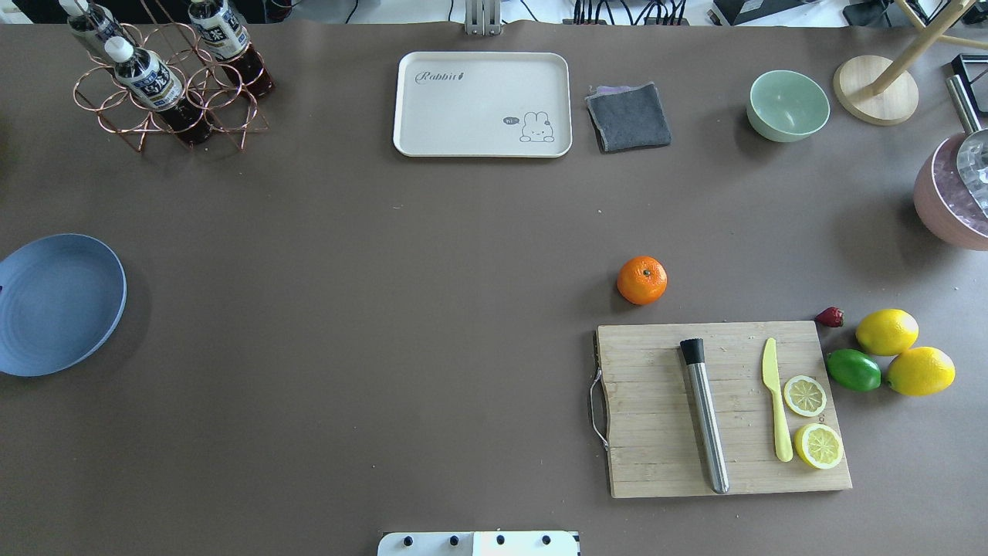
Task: Pick orange to plate
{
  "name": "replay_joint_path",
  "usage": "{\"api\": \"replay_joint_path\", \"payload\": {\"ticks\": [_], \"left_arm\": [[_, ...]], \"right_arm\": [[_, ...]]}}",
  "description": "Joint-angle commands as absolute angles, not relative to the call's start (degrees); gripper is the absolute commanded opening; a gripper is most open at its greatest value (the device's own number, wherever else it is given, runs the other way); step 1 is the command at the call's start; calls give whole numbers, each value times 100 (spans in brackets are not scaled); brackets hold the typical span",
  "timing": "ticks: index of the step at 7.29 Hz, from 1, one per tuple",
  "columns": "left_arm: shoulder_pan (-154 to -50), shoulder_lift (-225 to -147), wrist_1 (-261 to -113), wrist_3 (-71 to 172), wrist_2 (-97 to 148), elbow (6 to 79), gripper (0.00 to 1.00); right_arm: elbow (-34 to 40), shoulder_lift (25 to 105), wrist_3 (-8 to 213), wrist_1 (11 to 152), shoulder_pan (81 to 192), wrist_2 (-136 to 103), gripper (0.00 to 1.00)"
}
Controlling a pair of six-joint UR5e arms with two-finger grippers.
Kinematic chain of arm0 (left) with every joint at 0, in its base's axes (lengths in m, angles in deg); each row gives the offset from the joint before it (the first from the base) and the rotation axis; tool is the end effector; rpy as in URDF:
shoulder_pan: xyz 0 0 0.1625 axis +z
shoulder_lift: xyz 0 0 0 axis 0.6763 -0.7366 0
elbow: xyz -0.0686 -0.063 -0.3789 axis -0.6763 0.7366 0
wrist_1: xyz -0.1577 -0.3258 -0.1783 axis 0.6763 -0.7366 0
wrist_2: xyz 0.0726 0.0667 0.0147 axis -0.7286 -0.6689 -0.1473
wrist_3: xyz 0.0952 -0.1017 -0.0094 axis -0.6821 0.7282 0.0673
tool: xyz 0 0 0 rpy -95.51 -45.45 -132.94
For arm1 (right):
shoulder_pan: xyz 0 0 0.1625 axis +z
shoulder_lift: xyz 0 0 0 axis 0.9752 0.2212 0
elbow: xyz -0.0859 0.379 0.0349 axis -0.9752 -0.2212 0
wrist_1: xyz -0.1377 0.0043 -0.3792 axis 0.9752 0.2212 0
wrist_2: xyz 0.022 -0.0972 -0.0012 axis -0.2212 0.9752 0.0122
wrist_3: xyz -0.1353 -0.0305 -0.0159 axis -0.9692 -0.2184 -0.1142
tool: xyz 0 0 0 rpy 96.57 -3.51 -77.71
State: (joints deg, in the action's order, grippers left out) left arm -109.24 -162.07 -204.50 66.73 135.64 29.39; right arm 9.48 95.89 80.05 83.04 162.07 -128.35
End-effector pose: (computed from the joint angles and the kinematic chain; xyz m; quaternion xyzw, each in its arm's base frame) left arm 0.1504 -0.4510 0.7060 0.0403 0.4091 0.0252 0.9112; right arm -0.0032 -0.4226 0.6367 0.0812 -0.3802 -0.1198 0.9135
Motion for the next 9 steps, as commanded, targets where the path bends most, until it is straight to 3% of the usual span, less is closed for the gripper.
{"api": "replay_joint_path", "payload": {"ticks": [1, 3, 6, 9], "left_arm": [[-10917, -16206, -20449, 6869, 13591, 2951, 0], [-10926, -16233, -20484, 7178, 14483, 3030, 0], [-10944, -16180, -20537, 8082, 14462, 4072, 0], [-10272, -16381, -20511, 9781, 14166, 5074, 0]], "right_arm": [[976, 9585, 8005, 8301, 16204, -12862, 100], [1019, 9568, 8022, 8301, 16178, -12914, 100], [1606, 9191, 9439, 8292, 15460, -12906, 100], [1881, 7956, 11916, 8292, 14134, -12688, 100]]}}
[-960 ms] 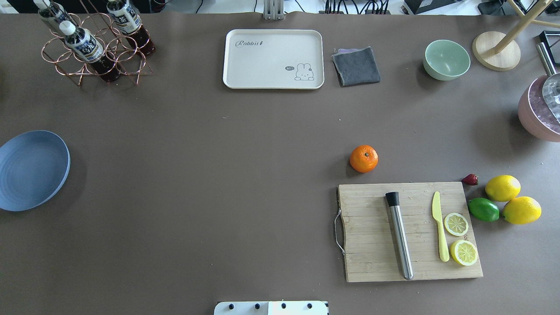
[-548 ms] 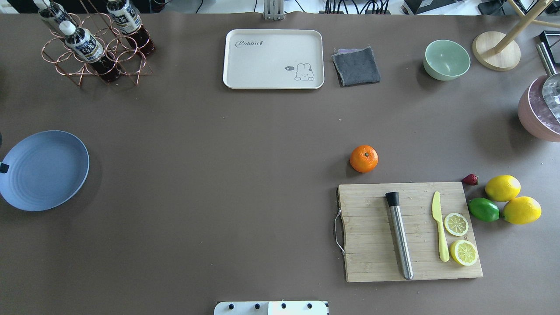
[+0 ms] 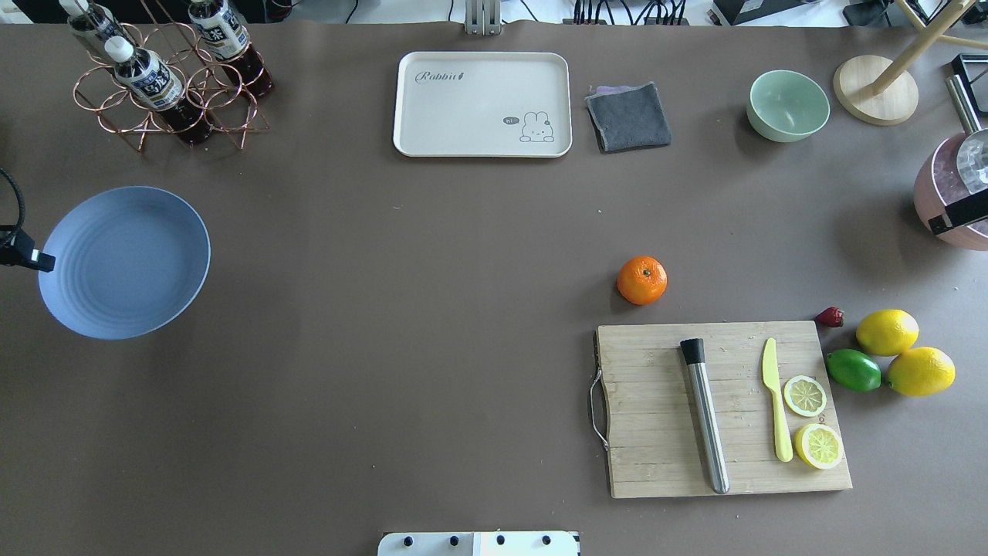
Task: Pick orange to plate
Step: 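Push the blue plate inward with the left gripper while the right reaches the orange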
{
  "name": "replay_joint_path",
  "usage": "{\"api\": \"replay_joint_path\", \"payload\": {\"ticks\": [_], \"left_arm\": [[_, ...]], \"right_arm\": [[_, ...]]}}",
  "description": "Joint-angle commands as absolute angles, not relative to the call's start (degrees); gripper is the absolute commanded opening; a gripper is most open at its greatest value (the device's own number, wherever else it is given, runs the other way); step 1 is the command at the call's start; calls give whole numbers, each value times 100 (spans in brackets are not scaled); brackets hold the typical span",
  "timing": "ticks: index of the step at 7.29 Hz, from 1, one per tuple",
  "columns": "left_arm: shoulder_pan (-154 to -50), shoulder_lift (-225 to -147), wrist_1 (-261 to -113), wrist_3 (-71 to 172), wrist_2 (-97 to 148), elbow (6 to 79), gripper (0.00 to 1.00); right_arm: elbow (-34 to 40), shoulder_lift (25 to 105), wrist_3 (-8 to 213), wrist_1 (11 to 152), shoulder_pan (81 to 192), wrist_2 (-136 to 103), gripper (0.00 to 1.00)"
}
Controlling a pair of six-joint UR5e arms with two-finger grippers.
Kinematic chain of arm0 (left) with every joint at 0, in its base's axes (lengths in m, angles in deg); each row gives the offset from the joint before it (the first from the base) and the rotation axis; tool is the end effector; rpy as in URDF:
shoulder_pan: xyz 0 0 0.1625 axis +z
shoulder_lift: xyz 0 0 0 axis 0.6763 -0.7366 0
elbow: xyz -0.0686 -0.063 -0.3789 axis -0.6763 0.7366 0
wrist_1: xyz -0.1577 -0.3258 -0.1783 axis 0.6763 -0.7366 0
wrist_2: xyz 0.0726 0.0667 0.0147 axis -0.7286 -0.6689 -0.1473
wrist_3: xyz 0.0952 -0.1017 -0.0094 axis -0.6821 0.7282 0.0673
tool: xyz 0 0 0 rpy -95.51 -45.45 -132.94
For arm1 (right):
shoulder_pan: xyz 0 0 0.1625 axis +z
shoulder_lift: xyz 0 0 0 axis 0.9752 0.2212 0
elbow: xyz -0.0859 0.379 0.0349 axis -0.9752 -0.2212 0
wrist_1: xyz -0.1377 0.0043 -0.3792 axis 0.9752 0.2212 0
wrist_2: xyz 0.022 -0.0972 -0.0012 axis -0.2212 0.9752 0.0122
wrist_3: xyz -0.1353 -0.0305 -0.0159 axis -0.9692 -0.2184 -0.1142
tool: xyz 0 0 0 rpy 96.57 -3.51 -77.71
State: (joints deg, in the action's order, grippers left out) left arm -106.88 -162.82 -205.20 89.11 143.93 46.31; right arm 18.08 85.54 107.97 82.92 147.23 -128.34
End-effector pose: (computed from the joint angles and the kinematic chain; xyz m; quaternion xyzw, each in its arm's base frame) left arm 0.1893 -0.4544 0.5349 0.0253 0.5250 -0.0384 0.8498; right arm -0.1362 -0.4762 0.4777 0.0822 -0.4281 -0.0780 0.8966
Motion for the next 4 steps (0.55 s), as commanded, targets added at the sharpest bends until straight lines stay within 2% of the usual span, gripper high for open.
{"api": "replay_joint_path", "payload": {"ticks": [1, 4], "left_arm": [[-9623, -16522, -20502, 10589, 13536, 5356, 0], [-8312, -17364, -20336, 11922, 12285, 5377, 0]], "right_arm": [[1942, 7550, 12569, 8292, 13599, -12251, 100], [1873, 6775, 13977, 8292, 12296, -11133, 100]]}}
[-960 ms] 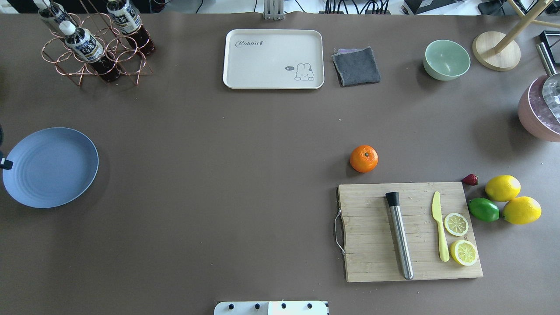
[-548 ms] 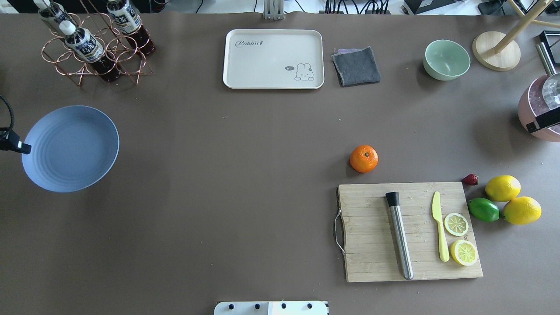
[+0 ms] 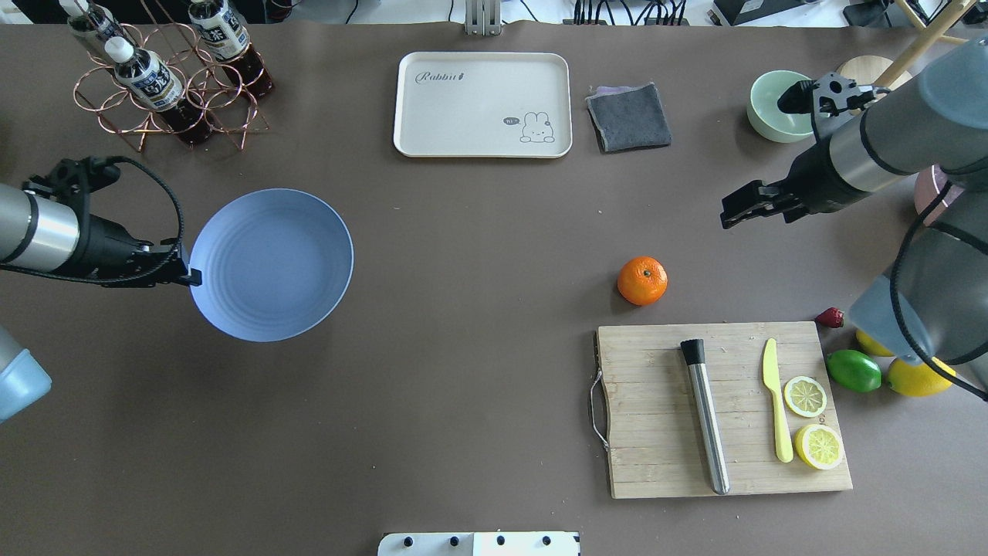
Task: Pick orange to plate
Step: 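Push the blue plate inward with the left gripper while the right reaches the orange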
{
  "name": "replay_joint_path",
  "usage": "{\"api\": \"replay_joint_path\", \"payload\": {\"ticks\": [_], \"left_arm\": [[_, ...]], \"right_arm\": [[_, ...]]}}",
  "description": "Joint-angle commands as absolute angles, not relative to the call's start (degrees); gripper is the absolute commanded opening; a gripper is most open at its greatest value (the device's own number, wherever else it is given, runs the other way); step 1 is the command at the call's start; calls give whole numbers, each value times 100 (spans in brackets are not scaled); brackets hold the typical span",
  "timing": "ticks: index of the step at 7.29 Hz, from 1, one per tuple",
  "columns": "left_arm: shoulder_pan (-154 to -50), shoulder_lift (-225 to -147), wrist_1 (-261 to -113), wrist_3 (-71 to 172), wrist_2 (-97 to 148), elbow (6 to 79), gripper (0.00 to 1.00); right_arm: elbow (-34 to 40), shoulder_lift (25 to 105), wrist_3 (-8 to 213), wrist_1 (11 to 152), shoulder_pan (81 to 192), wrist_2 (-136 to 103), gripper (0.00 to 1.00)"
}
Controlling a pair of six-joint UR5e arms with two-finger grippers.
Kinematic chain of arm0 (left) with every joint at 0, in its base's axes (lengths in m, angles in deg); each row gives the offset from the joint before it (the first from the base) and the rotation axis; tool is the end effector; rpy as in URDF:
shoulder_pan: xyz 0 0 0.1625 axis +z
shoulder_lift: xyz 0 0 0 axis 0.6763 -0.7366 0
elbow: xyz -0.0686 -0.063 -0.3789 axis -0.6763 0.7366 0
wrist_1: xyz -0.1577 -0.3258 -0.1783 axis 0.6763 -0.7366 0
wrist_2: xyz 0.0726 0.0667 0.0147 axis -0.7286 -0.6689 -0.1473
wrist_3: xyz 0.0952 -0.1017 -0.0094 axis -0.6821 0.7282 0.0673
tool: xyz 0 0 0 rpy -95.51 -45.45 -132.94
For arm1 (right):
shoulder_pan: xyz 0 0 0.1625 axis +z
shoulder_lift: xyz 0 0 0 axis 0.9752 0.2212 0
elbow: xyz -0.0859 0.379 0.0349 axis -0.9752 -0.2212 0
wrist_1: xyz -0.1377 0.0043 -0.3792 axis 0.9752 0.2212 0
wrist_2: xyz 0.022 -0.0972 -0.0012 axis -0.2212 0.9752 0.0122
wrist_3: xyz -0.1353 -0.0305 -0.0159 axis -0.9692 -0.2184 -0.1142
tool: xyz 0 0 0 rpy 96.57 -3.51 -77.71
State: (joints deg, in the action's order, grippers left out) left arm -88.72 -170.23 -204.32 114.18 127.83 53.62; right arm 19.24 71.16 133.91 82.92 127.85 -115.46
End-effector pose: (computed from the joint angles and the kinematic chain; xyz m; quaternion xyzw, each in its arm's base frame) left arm 0.3368 -0.4307 0.4196 0.0090 0.5391 -0.1067 0.8354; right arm -0.3134 -0.4755 0.3496 0.0861 -0.4359 -0.0360 0.8951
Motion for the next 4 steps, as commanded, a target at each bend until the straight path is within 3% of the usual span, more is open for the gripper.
{"api": "replay_joint_path", "payload": {"ticks": [1, 4], "left_arm": [[-8116, -17845, -19804, 11942, 12004, 5394, 0], [-6922, -18578, -19254, 12731, 10870, 5351, 0]], "right_arm": [[1846, 6651, 14173, 8292, 12049, -10930, 100], [1679, 6588, 14245, 8301, 11766, -10700, 100]]}}
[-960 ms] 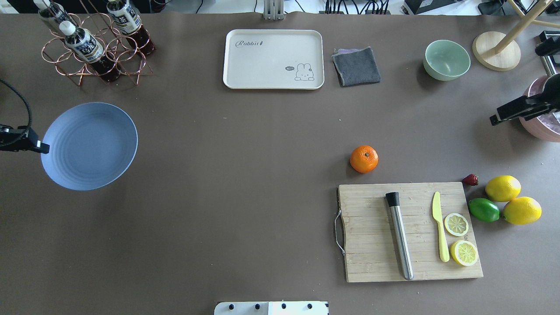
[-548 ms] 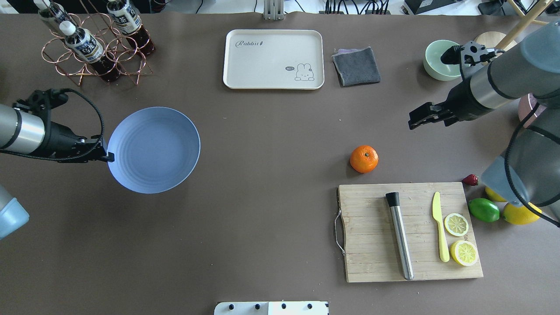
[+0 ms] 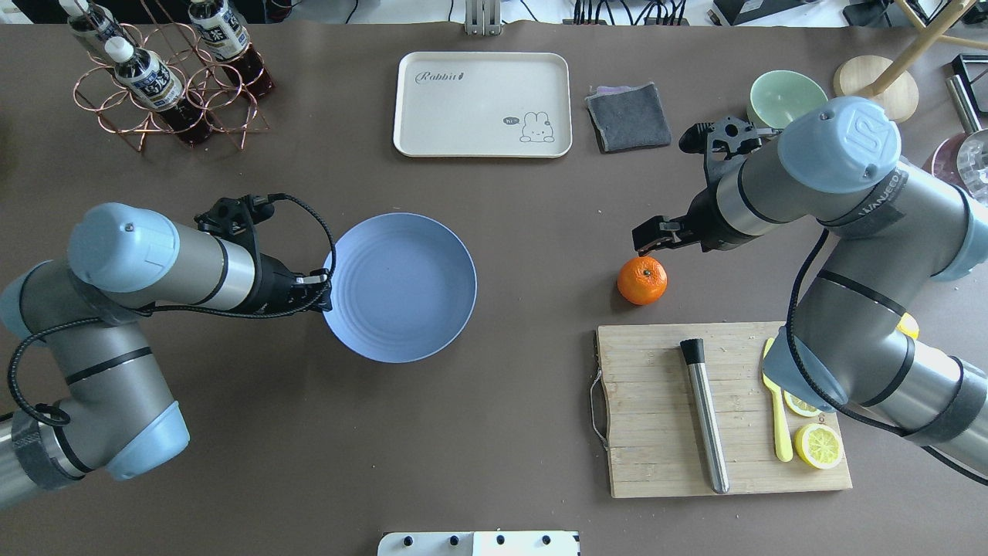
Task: Pick orange to plate
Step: 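Push the blue plate inward with the left gripper while the right reaches the orange, then lower the right gripper onto the orange and close it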
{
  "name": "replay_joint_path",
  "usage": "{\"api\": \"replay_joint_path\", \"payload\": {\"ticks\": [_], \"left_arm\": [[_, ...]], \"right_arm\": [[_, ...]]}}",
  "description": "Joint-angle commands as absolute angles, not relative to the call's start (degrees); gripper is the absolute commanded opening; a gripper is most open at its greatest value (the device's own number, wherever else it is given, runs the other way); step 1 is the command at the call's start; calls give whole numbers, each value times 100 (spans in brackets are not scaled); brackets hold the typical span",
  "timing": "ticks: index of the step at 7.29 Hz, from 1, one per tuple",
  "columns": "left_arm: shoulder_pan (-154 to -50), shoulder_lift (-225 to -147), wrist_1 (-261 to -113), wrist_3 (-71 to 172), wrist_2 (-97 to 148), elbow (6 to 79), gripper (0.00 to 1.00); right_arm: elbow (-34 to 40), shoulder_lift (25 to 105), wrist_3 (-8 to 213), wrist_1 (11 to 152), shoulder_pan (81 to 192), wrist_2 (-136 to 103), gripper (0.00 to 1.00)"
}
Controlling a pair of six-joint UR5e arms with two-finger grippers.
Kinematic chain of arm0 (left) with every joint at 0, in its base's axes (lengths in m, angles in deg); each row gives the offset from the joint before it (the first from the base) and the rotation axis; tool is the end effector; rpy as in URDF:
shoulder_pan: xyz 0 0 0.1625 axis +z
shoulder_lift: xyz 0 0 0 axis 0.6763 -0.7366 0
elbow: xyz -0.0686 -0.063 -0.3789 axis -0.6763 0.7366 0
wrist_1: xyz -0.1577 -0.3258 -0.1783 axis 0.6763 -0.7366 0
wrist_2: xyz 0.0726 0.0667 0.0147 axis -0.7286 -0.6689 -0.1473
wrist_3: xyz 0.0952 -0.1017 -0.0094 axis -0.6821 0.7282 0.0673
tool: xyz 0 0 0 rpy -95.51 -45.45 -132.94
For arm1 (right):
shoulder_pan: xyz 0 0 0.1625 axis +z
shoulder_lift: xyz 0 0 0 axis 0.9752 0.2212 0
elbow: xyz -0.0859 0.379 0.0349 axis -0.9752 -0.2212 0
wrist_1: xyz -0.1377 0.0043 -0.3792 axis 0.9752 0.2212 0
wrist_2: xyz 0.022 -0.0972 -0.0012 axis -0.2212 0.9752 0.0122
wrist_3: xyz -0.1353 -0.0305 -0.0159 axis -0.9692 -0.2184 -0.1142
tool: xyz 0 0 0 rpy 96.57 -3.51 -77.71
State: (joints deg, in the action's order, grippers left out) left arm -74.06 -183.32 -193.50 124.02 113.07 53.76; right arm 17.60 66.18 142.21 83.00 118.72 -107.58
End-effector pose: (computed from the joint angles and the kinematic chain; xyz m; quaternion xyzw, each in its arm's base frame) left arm 0.4749 -0.3937 0.3234 0.0096 0.5282 -0.1327 0.8386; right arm -0.3941 -0.4505 0.3192 0.0893 -0.4302 -0.0224 0.8980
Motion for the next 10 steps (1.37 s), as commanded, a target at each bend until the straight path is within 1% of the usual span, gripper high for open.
{"api": "replay_joint_path", "payload": {"ticks": [1, 4, 5, 6, 7, 8, 10], "left_arm": [[-6588, -18745, -19245, 12907, 10588, 5298, 0], [-6391, -18861, -19245, 12935, 10533, 5289, 0], [-6391, -18843, -19237, 12918, 10542, 5289, 42], [-6400, -18843, -19245, 12918, 10533, 5298, 74], [-6409, -18843, -19245, 12909, 10524, 5298, 94], [-6417, -18843, -19245, 12909, 10524, 5298, 96], [-6426, -18843, -19245, 12909, 10524, 5306, 96]], "right_arm": [[1548, 6588, 14245, 8301, 11696, -10656, 99], [1284, 6492, 14245, 8301, 11563, -10559, 98], [1144, 6431, 14245, 8292, 11554, -10550, 98], [1030, 6386, 14228, 8292, 11546, -10550, 96], [854, 6273, 14228, 8292, 11537, -10550, 96], [739, 6150, 14254, 8292, 11519, -10550, 96], [703, 6131, 14316, 8292, 11449, -10559, 94]]}}
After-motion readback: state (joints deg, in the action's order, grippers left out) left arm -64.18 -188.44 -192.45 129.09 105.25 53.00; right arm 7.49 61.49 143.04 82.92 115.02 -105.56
